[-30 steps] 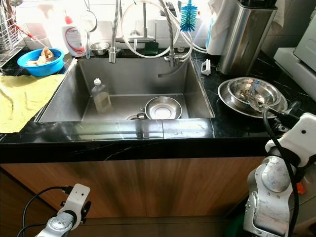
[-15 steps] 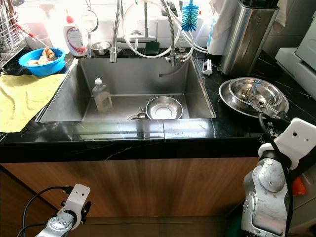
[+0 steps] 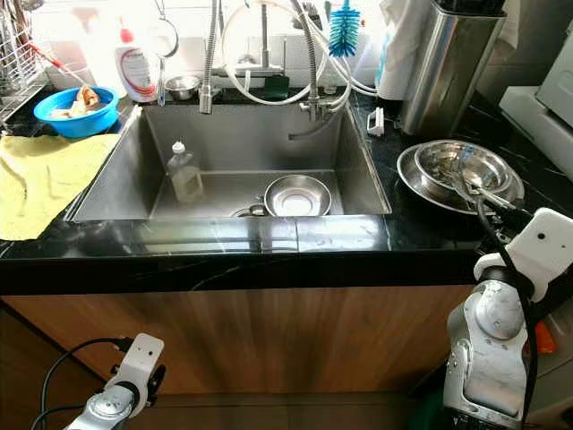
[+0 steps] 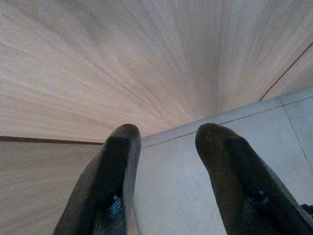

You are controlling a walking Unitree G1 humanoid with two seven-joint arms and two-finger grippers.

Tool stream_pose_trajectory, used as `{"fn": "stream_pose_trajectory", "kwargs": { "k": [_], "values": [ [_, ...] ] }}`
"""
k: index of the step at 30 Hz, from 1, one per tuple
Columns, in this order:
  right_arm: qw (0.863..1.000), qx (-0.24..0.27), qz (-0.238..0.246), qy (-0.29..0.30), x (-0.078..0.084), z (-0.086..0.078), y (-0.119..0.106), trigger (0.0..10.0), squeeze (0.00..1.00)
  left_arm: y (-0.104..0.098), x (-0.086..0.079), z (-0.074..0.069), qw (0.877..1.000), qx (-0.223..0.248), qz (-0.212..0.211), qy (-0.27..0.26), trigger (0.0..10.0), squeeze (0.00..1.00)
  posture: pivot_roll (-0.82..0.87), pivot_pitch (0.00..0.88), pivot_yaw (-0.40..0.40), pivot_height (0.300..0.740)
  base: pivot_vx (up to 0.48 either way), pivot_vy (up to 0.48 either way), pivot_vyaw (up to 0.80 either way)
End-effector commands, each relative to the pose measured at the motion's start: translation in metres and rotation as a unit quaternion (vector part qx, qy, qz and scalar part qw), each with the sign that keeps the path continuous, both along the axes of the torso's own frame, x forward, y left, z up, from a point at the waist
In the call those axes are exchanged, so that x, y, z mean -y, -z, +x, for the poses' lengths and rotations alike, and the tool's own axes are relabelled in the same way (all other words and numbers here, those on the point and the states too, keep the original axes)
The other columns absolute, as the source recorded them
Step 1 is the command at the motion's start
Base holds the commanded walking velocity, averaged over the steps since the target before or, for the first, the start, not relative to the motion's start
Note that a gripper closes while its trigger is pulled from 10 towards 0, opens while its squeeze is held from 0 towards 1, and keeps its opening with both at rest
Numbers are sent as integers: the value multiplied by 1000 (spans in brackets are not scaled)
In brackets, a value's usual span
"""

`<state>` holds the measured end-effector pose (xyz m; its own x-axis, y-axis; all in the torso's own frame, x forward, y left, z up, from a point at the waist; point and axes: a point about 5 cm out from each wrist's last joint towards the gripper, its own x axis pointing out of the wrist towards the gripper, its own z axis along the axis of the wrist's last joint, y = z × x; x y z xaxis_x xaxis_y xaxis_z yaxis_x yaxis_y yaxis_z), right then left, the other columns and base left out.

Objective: Kitchen organization

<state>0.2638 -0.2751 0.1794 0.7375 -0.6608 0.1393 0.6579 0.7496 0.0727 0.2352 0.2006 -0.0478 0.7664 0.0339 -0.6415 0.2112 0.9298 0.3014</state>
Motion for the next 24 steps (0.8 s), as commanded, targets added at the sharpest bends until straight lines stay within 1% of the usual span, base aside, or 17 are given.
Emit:
{"fn": "stream_pose_trajectory", "kwargs": {
  "k": [1,9,11,16,20,22,23,24],
  "values": [
    [1000,-4,4,-5,0,4,0,10000,0,3,-4,-4,1000,-9,7,-3,10000,0,-72,0,21,740,0,0,0],
    [1000,-11,9,-28,-2,10,1,10000,0,2,-4,-4,1000,-8,8,-2,10000,0,-71,0,19,740,0,0,0],
    [999,-7,26,-33,-2,12,2,10000,0,2,-4,-4,1000,-8,8,-2,10000,0,-72,0,20,740,0,0,0],
    [998,-3,45,-32,0,13,3,10000,0,2,-4,-4,1000,-8,9,-2,10000,0,-72,0,20,740,0,0,0],
    [997,5,74,-37,1,16,4,10000,0,2,-5,-4,1000,-8,10,-2,10000,0,-69,0,19,740,0,0,0],
    [996,10,77,-37,4,18,3,10000,0,2,-5,-4,1000,-7,11,-2,10000,0,-68,0,19,740,0,0,0],
    [996,12,77,-37,4,18,2,7843,0,2,-5,-4,1000,-6,12,-2,10000,0,-67,0,20,740,0,0,0],
    [996,13,78,-37,4,18,2,7843,0,2,-5,-4,1000,-6,12,-2,10000,0,-67,0,20,740,0,0,0]
  ]
}}
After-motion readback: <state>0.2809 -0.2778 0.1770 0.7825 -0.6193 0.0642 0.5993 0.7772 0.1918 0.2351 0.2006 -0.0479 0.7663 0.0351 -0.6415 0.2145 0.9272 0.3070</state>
